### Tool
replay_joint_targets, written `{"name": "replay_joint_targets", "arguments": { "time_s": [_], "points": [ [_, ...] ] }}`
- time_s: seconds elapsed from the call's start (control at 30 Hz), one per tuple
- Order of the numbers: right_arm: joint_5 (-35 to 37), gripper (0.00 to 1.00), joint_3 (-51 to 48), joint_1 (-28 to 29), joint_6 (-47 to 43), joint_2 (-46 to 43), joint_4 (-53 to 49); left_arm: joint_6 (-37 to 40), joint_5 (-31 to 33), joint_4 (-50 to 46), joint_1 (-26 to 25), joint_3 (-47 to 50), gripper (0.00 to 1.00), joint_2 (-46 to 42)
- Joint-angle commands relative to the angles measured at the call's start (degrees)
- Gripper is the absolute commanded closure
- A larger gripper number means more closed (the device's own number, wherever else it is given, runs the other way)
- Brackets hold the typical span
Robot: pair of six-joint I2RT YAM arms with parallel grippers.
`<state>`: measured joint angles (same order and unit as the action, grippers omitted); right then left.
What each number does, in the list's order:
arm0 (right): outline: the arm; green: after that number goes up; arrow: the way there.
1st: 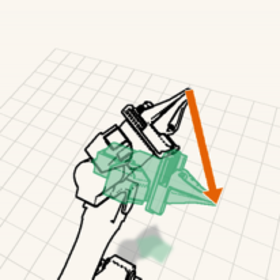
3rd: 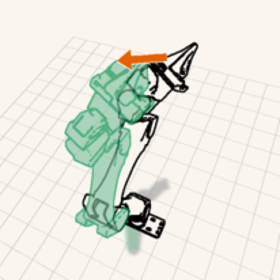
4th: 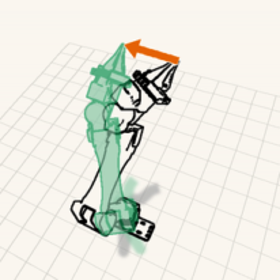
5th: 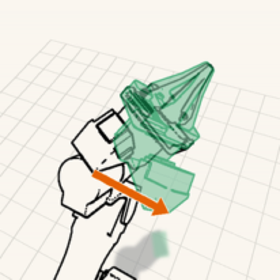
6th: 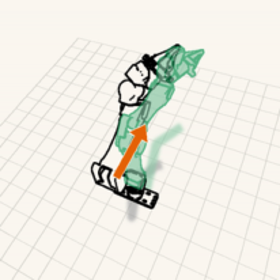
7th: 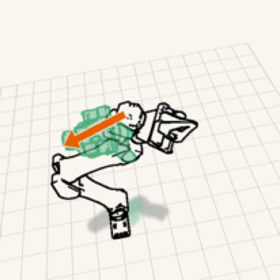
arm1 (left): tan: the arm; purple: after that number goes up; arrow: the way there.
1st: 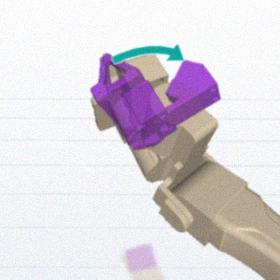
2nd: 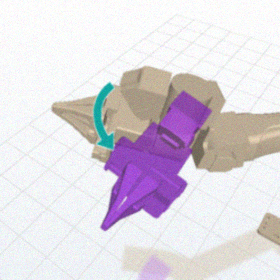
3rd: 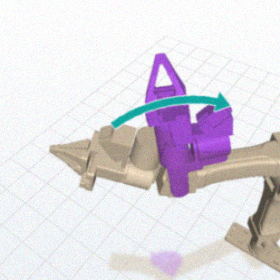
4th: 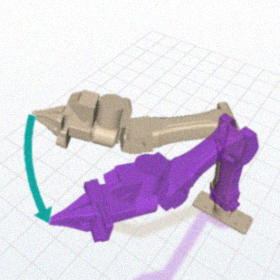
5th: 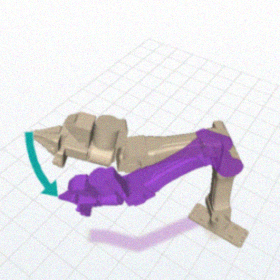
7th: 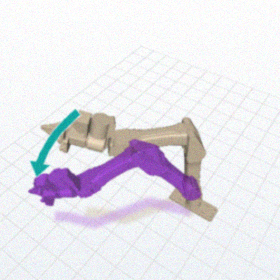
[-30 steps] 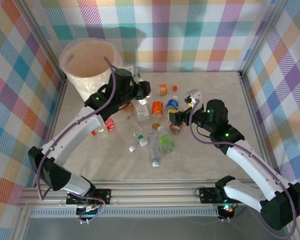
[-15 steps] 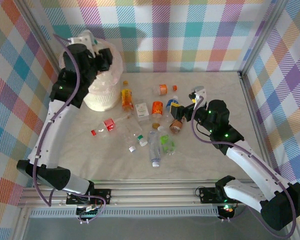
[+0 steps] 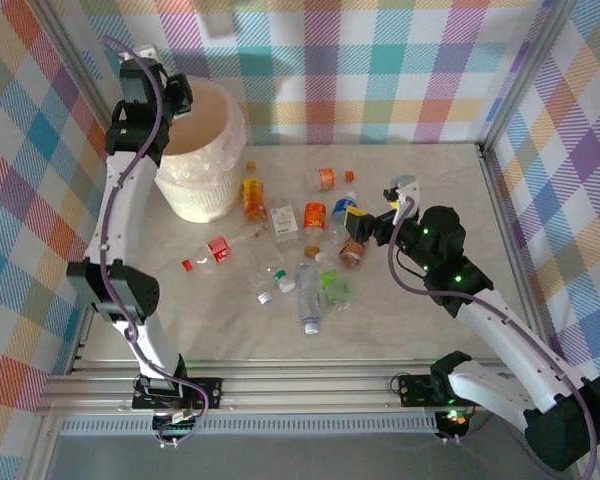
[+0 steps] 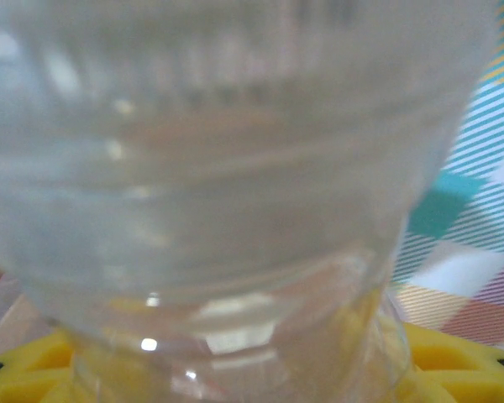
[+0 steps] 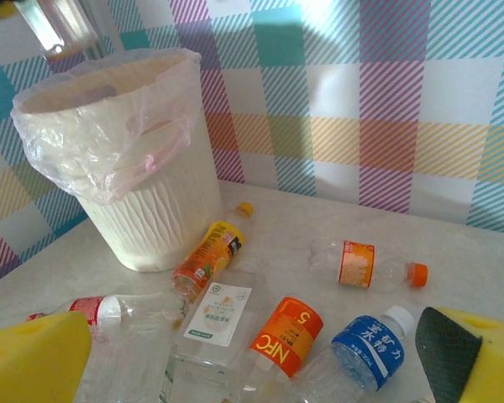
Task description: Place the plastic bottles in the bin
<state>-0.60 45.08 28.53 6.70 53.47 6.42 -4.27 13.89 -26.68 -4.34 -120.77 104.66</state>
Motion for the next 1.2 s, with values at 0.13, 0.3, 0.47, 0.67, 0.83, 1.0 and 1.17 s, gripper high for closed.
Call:
{"name": "replay_joint_targets", "arguments": {
  "time_s": [0.13,0.3,0.47,0.67,0.83,1.0,1.17],
  "points": [
    [2.5,0.00,-0.8,0.3,0.2,-1.9,-1.4,3.0,1.4,-6.3,2.4,-8.8,0.48,8.9],
    [4.1,0.00,-1.9,0.3,-0.2,-2.9,-1.4,6.1,4.4,-8.7,3.3,-10.5,0.48,12.5],
    [4.9,0.00,-1.5,0.3,-0.2,-3.0,-2.1,8.4,8.3,-9.0,4.3,-10.7,0.48,15.3],
    [6.2,0.00,-1.5,0.3,0.0,-3.9,-2.3,8.6,10.8,-10.1,5.0,-11.1,0.47,17.9],
    [6.1,0.00,-1.4,0.3,1.3,-4.7,-4.9,6.6,14.1,-13.0,4.9,-13.8,0.43,20.1],
    [6.9,0.00,-1.1,0.3,2.0,-4.8,-7.2,4.2,16.3,-15.1,4.9,-15.3,0.37,20.8],
    [7.4,0.00,-0.1,0.3,3.3,-5.5,-11.1,1.7,12.1,-16.6,5.0,-15.6,0.24,19.6]
  ]
}}
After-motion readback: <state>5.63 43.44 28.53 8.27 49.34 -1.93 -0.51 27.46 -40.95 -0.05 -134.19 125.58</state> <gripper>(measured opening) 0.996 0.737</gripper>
